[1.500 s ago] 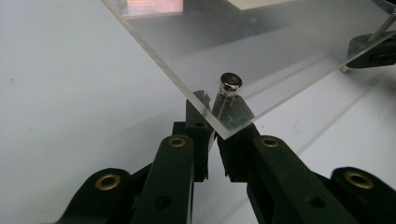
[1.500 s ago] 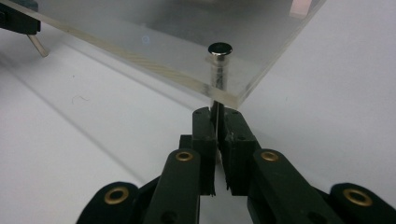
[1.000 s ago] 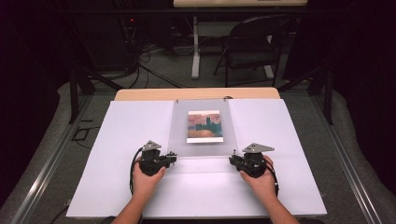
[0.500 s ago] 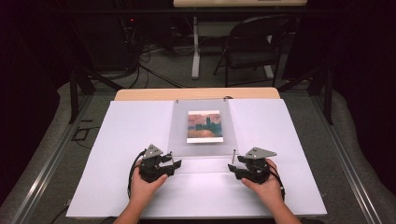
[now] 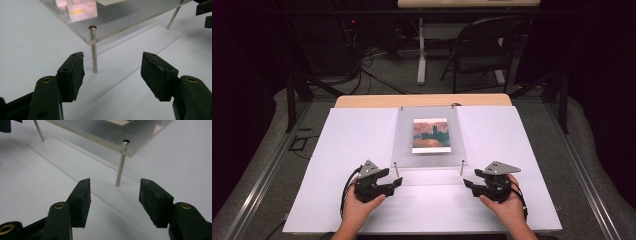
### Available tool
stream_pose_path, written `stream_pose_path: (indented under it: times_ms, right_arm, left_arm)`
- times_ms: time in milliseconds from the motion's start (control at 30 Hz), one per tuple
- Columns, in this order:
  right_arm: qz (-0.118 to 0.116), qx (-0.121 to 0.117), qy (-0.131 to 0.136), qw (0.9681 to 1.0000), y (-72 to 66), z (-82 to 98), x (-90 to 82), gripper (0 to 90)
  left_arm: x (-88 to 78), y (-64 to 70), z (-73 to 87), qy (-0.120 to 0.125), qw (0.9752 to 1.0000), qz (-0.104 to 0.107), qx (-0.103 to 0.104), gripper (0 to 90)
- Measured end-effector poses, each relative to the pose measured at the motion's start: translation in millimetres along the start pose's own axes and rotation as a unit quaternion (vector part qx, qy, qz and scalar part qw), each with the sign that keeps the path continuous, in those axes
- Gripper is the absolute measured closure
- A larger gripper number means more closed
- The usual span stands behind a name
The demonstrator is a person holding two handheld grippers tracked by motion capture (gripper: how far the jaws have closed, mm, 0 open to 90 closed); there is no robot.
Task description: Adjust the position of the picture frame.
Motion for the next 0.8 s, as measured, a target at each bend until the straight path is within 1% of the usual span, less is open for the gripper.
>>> stream_pose_path:
  times_ms: [33,100,200,300,367,433,467,500,567,667,800]
  right_arm:
    - [-0.004,0.007,-0.005,1.0,-0.3,1.7,-0.8,44.2]
    - [-0.005,0.014,-0.002,0.9999,0.7,1.9,-2.4,44.1]
    - [0.012,0.013,0.016,0.9997,4.9,-2.7,-6.0,40.0]
    - [0.018,0.015,0.023,0.9995,7.3,-4.9,-7.7,37.7]
    - [0.014,0.021,0.021,0.9995,7.9,-4.5,-7.7,39.6]
    - [0.018,0.021,0.024,0.9993,10.2,-4.6,-7.8,40.0]
    - [0.022,0.02,0.023,0.9993,11.9,-4.3,-7.8,42.1]
    - [0.019,0.027,0.021,0.9992,13.1,-3.8,-7.6,42.3]
    - [0.015,0.033,0.022,0.9991,15.0,-3.3,-6.7,41.7]
    - [0.02,0.033,0.016,0.9991,19.7,-0.7,-4.1,41.0]
    - [0.024,0.045,0.01,0.9987,24.1,1.5,-2.4,39.1]
  left_arm:
    - [-1.8,-0.5,0.9,-0.001,1.0,-0.001,0.002,35.4]
    - [-5.1,-1.9,3.1,-0.004,1.0,-0.003,0.005,35.1]
    - [-8.9,-4.5,4.9,-0.002,1.0,-0.007,0.002,34.1]
    - [-12.2,-9.3,4.5,0.008,0.9999,-0.014,-0.001,34.0]
    - [-13.2,-12.1,4.3,0.009,0.9998,-0.018,-0.003,34.0]
    - [-13.2,-15.7,5.0,0.007,0.9997,-0.022,-0.006,34.0]
    - [-12.9,-17.6,5.9,0.004,0.9996,-0.027,-0.011,33.9]
    - [-12.7,-18.5,6.3,0.004,0.9996,-0.024,-0.013,33.9]
    - [-12.2,-21.1,7.1,0.002,0.9993,-0.026,-0.026,34.6]
    - [-12.3,-26.8,8.1,0.003,0.9988,-0.032,-0.037,34.9]
    - [-14.7,-33.0,8.3,0.006,0.998,-0.035,-0.052,34.8]
Point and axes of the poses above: each handheld gripper's, and its own axes: x roughly forward along the jaws, z roughly out of its underside, y roughly to its right, the point moved 8 cm from there along x, roughly forward along the jaws, and after that the axes turned 7 degrees about x, right-handed, at the moved point
